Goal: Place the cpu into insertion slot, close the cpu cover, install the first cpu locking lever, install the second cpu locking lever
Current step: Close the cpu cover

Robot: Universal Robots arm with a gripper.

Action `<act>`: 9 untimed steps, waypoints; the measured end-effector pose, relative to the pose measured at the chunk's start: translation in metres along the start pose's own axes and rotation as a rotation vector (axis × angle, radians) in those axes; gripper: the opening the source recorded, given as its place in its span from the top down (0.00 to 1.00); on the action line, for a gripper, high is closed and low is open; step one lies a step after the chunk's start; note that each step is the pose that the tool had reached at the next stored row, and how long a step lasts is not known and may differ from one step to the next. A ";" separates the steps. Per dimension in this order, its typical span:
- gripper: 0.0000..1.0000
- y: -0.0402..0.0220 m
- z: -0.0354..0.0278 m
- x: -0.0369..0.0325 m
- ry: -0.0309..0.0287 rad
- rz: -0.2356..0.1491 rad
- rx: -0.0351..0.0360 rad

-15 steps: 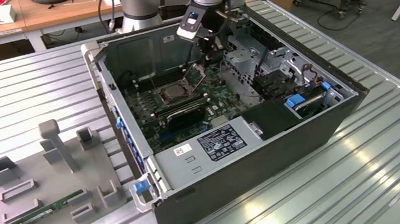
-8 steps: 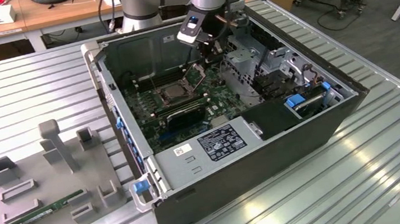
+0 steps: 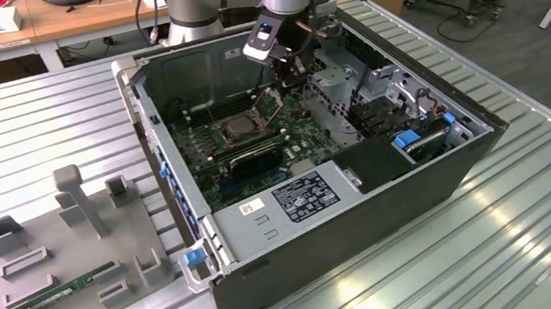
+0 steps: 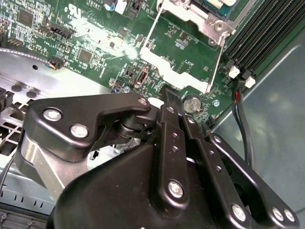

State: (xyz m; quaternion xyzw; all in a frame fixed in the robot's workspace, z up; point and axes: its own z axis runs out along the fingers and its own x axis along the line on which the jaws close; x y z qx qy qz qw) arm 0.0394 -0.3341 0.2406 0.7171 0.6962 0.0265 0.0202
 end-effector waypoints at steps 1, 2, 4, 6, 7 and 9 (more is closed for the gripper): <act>0.89 -0.0018 -0.0001 0.0000 -0.0001 0.000 0.0000; 0.89 -0.0036 -0.0001 -0.0001 -0.0001 0.000 0.0000; 0.89 -0.0078 -0.0002 -0.0002 -0.0002 0.000 0.0000; 0.89 -0.0120 -0.0002 -0.0004 -0.0001 0.000 0.0000; 0.89 -0.0141 -0.0003 -0.0004 -0.0003 0.000 0.0001; 0.89 -0.0191 -0.0004 -0.0006 -0.0001 0.000 0.0000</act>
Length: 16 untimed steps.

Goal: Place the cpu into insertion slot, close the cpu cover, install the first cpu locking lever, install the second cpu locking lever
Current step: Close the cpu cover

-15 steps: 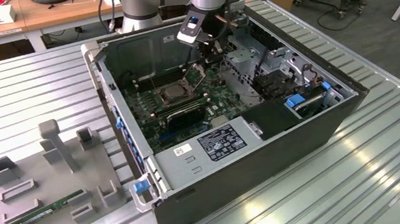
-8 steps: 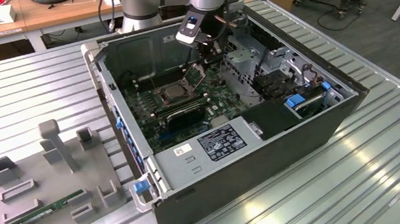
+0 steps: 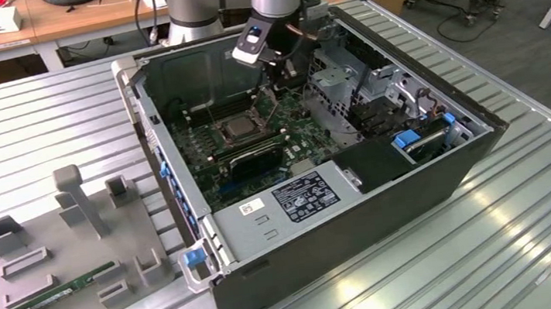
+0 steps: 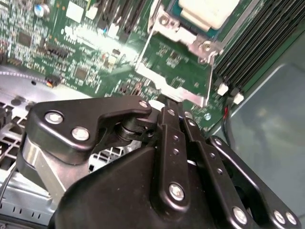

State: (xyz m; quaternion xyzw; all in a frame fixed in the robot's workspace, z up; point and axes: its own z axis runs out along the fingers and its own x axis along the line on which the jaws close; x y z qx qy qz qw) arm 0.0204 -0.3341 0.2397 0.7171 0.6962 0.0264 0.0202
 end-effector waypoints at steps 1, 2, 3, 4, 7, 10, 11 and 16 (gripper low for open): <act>0.89 -0.0029 -0.0001 -0.0001 0.0000 0.000 0.0000; 0.89 -0.0058 -0.0002 -0.0002 -0.0001 0.000 0.0000; 0.89 -0.0087 -0.0003 -0.0003 -0.0001 0.000 0.0001; 0.89 -0.0116 -0.0003 -0.0003 0.0000 0.000 0.0000; 0.89 -0.0201 -0.0006 -0.0006 -0.0003 0.000 0.0001; 0.89 -0.0269 -0.0006 -0.0008 0.0000 0.000 0.0000; 0.89 -0.0290 -0.0006 -0.0009 0.0000 0.000 0.0000; 0.89 -0.0381 -0.0005 -0.0011 0.0001 0.000 -0.0001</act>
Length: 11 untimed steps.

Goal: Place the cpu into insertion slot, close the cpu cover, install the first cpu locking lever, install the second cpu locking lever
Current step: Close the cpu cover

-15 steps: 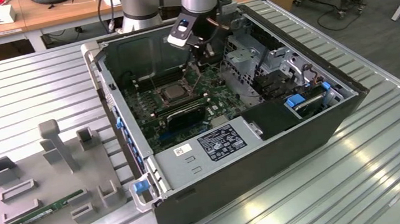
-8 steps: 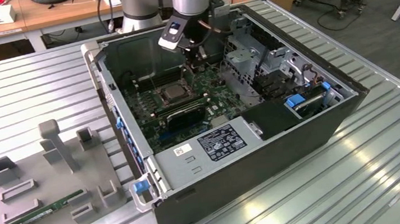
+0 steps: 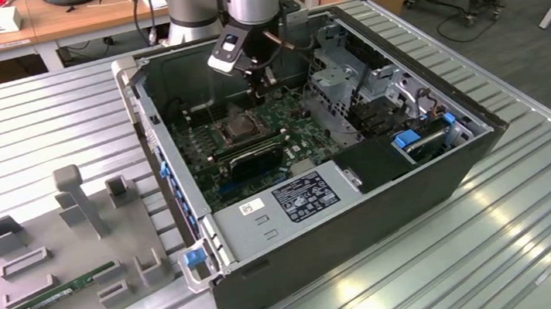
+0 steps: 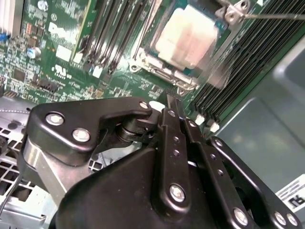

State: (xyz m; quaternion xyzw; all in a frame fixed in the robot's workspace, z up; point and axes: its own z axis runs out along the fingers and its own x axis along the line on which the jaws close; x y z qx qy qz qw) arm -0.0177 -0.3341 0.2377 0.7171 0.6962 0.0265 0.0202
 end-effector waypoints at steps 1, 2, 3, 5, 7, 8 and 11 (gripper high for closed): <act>0.89 -0.0009 -0.0001 0.0000 -0.0002 0.000 0.0001; 0.89 -0.0012 -0.0001 -0.0001 -0.0003 0.000 0.0002; 0.89 -0.0012 -0.0001 -0.0001 -0.0002 0.000 0.0001; 0.89 -0.0013 -0.0001 -0.0001 -0.0001 0.000 0.0001; 0.89 -0.0014 -0.0001 -0.0001 -0.0001 0.000 0.0001; 0.89 -0.0020 -0.0001 -0.0001 -0.0001 0.000 0.0001; 0.89 -0.0081 0.0000 -0.0003 0.0000 0.000 0.0001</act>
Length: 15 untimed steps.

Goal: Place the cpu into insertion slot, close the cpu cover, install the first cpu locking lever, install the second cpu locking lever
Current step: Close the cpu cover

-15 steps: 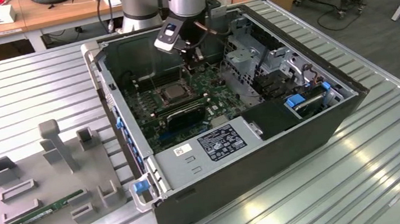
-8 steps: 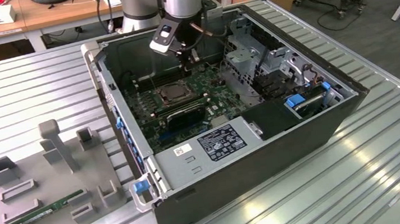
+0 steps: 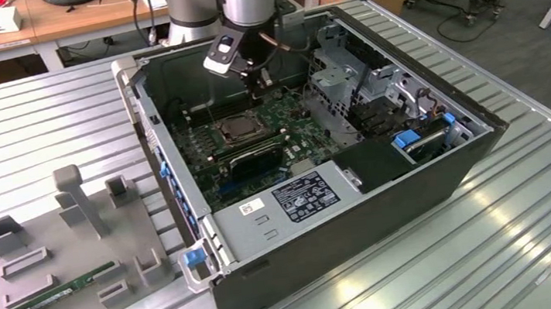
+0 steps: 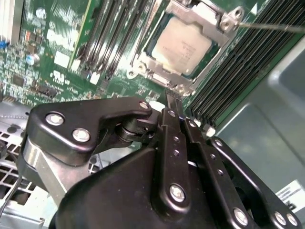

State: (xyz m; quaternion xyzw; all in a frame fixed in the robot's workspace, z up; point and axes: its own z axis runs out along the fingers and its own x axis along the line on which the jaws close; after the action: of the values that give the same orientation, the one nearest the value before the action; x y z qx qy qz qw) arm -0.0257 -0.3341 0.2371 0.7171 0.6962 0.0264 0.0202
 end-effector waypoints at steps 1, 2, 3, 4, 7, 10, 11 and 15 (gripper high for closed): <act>0.89 -0.0027 0.0002 -0.0001 0.0000 0.000 0.0000; 0.89 -0.0058 0.0005 -0.0002 0.0000 0.000 0.0000; 0.89 -0.0088 0.0008 -0.0003 -0.0001 0.000 0.0001; 0.89 -0.0116 0.0011 -0.0004 -0.0002 0.000 0.0001; 0.89 -0.0170 0.0019 -0.0005 -0.0002 0.000 0.0000; 0.89 -0.0210 0.0027 -0.0007 -0.0001 0.000 0.0001; 0.89 -0.0213 0.0028 -0.0007 -0.0001 0.000 0.0000; 0.89 -0.0213 0.0028 -0.0007 -0.0001 0.000 0.0001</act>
State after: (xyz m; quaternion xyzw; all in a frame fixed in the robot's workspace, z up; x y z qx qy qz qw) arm -0.0468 -0.3341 0.2329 0.7171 0.6962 0.0264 0.0202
